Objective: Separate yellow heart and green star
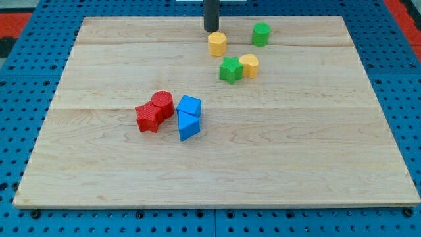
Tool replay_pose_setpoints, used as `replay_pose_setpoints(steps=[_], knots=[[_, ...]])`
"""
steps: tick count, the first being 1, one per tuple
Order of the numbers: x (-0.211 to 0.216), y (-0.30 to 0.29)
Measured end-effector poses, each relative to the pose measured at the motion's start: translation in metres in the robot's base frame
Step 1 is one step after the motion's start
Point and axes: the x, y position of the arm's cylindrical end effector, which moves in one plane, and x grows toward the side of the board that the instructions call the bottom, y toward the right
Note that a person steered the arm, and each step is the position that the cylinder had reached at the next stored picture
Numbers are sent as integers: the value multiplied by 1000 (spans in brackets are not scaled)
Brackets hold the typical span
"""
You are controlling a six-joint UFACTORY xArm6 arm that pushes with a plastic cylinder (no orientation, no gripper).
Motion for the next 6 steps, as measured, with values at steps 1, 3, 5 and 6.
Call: replay_pose_setpoints(steps=[1, 3, 5, 6], knots=[[0, -33], [72, -17], [115, 67], [173, 115]])
